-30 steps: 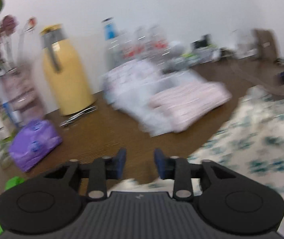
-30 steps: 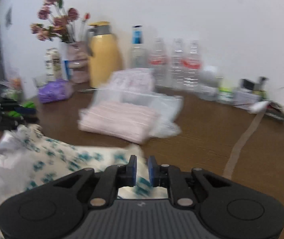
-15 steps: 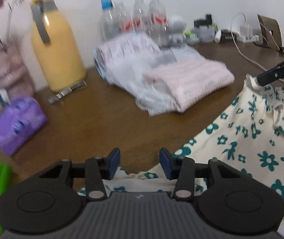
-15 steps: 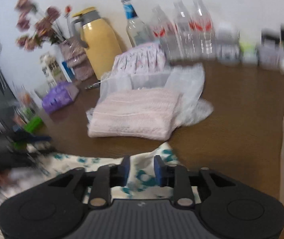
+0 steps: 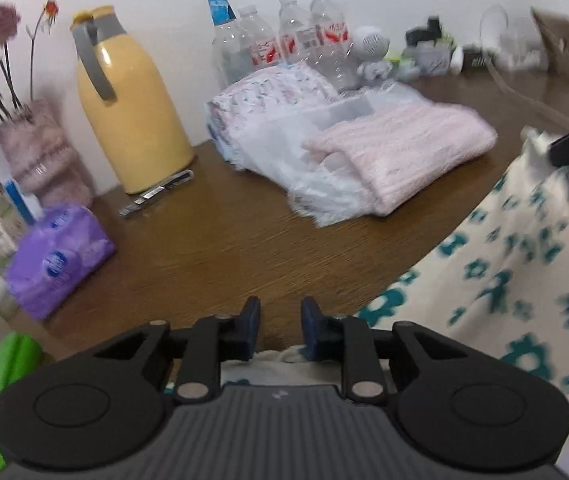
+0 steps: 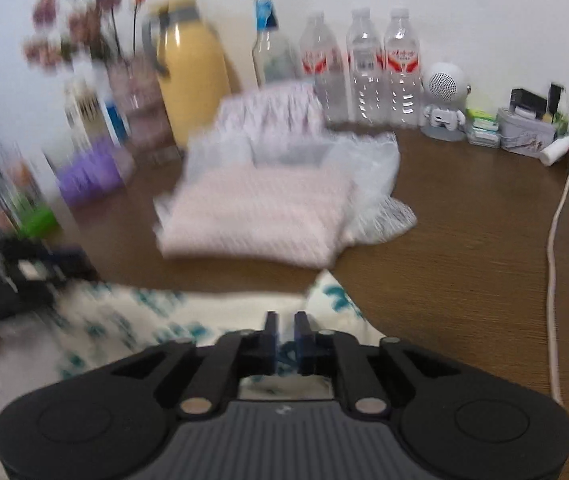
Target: Fold clothes
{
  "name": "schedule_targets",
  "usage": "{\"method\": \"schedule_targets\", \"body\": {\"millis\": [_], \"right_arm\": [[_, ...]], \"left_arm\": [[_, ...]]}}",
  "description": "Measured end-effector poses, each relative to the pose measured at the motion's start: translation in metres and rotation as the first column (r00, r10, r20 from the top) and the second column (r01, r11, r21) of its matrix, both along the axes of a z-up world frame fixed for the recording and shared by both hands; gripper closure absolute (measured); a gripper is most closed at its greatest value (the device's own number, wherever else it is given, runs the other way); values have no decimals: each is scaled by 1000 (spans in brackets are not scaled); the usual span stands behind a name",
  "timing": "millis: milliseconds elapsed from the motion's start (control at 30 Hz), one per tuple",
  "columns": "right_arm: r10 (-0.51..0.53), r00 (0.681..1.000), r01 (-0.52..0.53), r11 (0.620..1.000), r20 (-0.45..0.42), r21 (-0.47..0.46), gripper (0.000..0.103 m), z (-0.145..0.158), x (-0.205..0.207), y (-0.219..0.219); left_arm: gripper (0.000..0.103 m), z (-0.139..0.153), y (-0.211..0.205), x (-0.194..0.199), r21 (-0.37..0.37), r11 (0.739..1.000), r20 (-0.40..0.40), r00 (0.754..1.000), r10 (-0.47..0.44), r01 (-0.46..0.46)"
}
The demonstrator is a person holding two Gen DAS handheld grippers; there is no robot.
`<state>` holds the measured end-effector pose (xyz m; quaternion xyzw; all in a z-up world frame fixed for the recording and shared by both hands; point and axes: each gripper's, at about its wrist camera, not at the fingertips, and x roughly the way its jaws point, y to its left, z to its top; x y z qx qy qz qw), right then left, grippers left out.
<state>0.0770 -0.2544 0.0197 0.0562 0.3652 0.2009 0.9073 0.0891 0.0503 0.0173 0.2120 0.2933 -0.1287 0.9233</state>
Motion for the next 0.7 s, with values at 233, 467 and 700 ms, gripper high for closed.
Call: {"method": "schedule_targets", "body": {"millis": [233, 467, 700], "right_arm": [[26, 1000, -26, 998, -5, -58, 101, -15, -11, 13], [13, 1000, -16, 992, -29, -122, 99, -12, -34, 15], [7, 990, 13, 990, 143, -138, 84, 26, -20, -8]], "left_arm": [[69, 1, 1, -6, -52, 998, -21, 999, -45, 44], [66, 1, 0, -12, -89, 993, -28, 996, -85, 82], [53, 9, 6, -19, -67, 991, -30, 992, -119, 117]]}}
